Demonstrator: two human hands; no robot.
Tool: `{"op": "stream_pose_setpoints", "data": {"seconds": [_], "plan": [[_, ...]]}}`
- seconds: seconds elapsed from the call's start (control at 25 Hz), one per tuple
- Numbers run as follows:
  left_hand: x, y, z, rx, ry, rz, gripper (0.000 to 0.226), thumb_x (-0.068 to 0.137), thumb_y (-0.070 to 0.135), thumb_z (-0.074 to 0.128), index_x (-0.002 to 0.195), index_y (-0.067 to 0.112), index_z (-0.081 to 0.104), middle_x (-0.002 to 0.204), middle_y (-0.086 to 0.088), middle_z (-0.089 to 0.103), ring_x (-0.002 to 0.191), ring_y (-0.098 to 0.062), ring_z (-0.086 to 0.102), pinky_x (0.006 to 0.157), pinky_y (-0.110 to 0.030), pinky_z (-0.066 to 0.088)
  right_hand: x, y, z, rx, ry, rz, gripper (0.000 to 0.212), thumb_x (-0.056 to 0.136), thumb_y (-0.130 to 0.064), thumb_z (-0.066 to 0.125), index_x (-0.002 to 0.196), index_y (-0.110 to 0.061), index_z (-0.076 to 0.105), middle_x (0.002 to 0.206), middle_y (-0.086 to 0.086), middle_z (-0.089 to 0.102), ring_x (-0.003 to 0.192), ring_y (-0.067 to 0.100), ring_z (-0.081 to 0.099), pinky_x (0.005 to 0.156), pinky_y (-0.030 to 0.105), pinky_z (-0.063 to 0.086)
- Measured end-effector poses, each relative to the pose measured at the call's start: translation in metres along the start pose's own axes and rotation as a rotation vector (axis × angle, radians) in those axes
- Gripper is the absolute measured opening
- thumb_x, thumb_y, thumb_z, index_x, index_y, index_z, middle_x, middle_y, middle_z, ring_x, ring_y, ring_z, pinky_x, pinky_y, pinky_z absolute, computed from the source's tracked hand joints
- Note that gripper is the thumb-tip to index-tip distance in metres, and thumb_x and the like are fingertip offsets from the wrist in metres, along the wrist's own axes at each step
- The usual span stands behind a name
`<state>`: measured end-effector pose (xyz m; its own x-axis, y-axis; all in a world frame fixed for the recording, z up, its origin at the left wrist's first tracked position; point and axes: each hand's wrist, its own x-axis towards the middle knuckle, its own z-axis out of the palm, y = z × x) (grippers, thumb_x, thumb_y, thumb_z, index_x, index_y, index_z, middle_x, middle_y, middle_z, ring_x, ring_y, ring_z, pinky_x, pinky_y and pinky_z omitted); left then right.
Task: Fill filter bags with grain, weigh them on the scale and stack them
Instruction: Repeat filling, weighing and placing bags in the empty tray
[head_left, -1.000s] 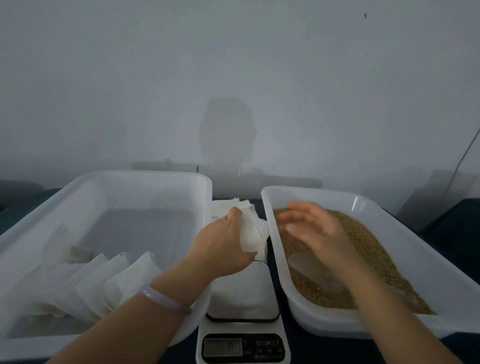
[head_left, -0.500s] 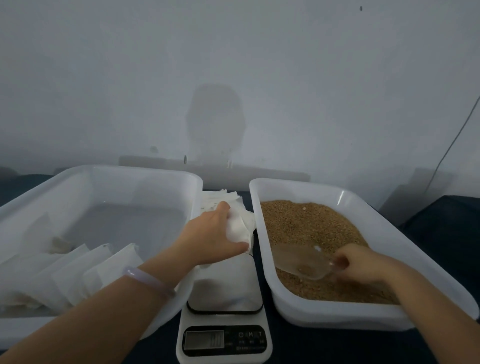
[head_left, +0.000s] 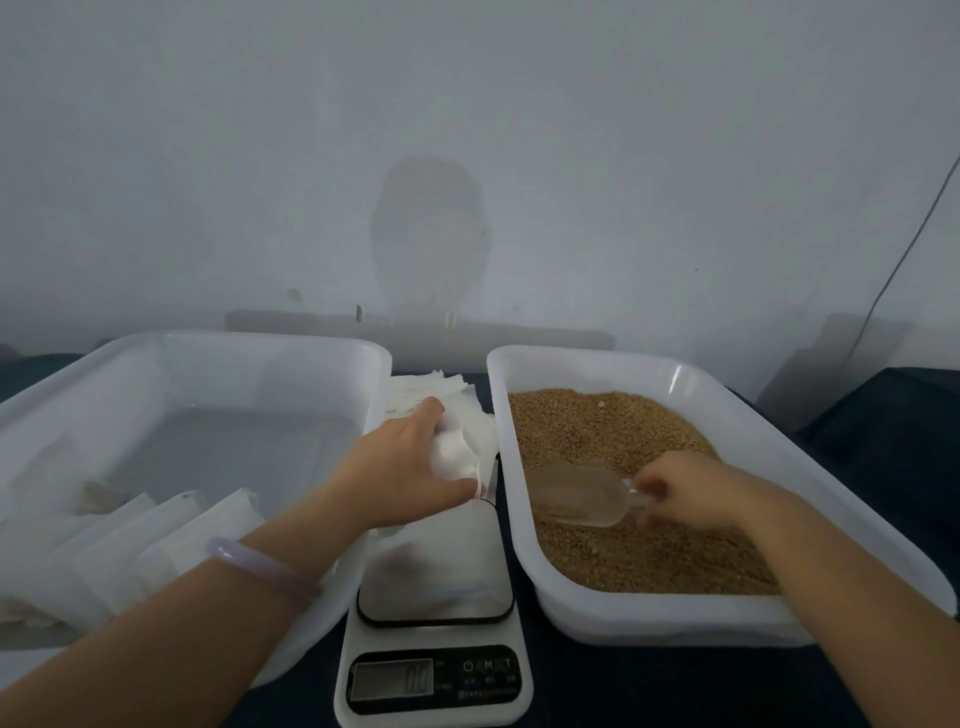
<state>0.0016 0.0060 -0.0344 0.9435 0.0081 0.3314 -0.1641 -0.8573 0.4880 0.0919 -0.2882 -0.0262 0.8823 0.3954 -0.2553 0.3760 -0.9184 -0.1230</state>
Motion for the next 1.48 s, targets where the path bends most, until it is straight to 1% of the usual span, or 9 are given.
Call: {"op": "stream_pose_setpoints", "data": {"seconds": [0.16,0.36,0.52,0.76,1.04,1.16,1.24,1.32,1.48], "plan": [[0.0,0.002,0.001,0.046,-0.015,0.013,0.051,0.07,0.05,0.072,0.09,0.026,0.032,0.087,0.011,0.047,0.082,-0.017,0.044,0.063,-0.03,0.03,-0.024,0.017,0.0,-0.031,-0.084,-0.078,0.009,0.084,-0.034,0.066,0.093,-0.033,0.066,0.09,-0.012,0.064,0.085,0.003,0.059,0.082,0.028,0.05],[0.0,0.004,-0.001,0.045,-0.021,0.02,0.05,0.07,0.048,0.073,0.091,0.024,0.033,0.088,0.008,0.049,0.082,-0.02,0.046,0.066,-0.03,0.033,-0.052,0.019,-0.004,0.022,-0.166,-0.161,0.009,0.084,-0.038,0.066,0.092,-0.04,0.067,0.088,-0.017,0.065,0.084,0.002,0.06,0.081,0.027,0.05],[-0.001,0.004,-0.002,0.038,-0.016,0.008,0.051,0.07,0.049,0.073,0.091,0.023,0.035,0.086,0.008,0.049,0.083,-0.021,0.048,0.065,-0.031,0.034,-0.065,0.021,-0.013,0.051,-0.208,-0.2,0.022,0.086,-0.037,0.065,0.108,-0.042,0.065,0.098,-0.026,0.064,0.094,-0.004,0.059,0.088,0.024,0.048],[-0.002,0.005,-0.003,0.04,-0.021,0.006,0.051,0.07,0.05,0.072,0.092,0.021,0.036,0.087,0.008,0.05,0.086,-0.022,0.05,0.068,-0.032,0.037,-0.066,0.037,-0.004,0.087,0.034,-0.1,0.021,0.089,-0.036,0.06,0.109,-0.042,0.057,0.107,-0.021,0.059,0.101,-0.001,0.056,0.093,0.026,0.046],[-0.003,0.002,-0.002,0.053,-0.019,0.022,0.052,0.07,0.051,0.072,0.092,0.025,0.032,0.09,0.007,0.05,0.084,-0.02,0.048,0.066,-0.031,0.035,-0.06,0.042,0.016,0.072,0.392,-0.109,0.024,0.088,-0.032,0.061,0.111,-0.038,0.061,0.097,-0.024,0.06,0.089,-0.005,0.056,0.084,0.023,0.046],[-0.003,0.004,-0.002,0.064,-0.04,0.009,0.052,0.07,0.051,0.071,0.094,0.023,0.034,0.093,0.006,0.053,0.085,-0.021,0.05,0.067,-0.031,0.036,-0.059,0.042,0.015,0.054,0.421,-0.124,0.024,0.088,-0.032,0.062,0.11,-0.042,0.061,0.095,-0.03,0.058,0.09,-0.008,0.055,0.094,0.033,0.042],[-0.004,0.008,-0.004,0.053,-0.05,-0.027,0.053,0.07,0.05,0.073,0.095,0.019,0.037,0.095,0.005,0.055,0.087,-0.021,0.051,0.069,-0.033,0.04,-0.058,0.042,0.017,0.055,0.406,-0.101,0.025,0.089,-0.033,0.06,0.112,-0.04,0.061,0.097,-0.028,0.058,0.089,-0.009,0.054,0.092,0.028,0.042],[-0.003,0.016,-0.012,-0.056,-0.06,-0.077,0.051,0.069,0.048,0.075,0.095,0.018,0.043,0.092,0.005,0.055,0.085,-0.017,0.052,0.071,-0.032,0.044,-0.057,0.044,0.019,0.063,0.417,-0.075,0.023,0.09,-0.032,0.058,0.112,-0.039,0.061,0.094,-0.025,0.059,0.084,-0.009,0.054,0.081,0.019,0.041],[0.002,0.06,-0.019,-0.491,-0.094,0.002,0.045,0.066,0.044,0.081,0.086,0.032,0.043,0.075,0.014,0.059,0.063,0.012,0.055,0.048,-0.007,0.039,-0.054,0.041,0.017,0.23,0.387,-0.035,0.02,0.091,-0.031,0.056,0.109,-0.04,0.06,0.097,-0.02,0.061,0.088,-0.002,0.057,0.074,0.017,0.042]]}}
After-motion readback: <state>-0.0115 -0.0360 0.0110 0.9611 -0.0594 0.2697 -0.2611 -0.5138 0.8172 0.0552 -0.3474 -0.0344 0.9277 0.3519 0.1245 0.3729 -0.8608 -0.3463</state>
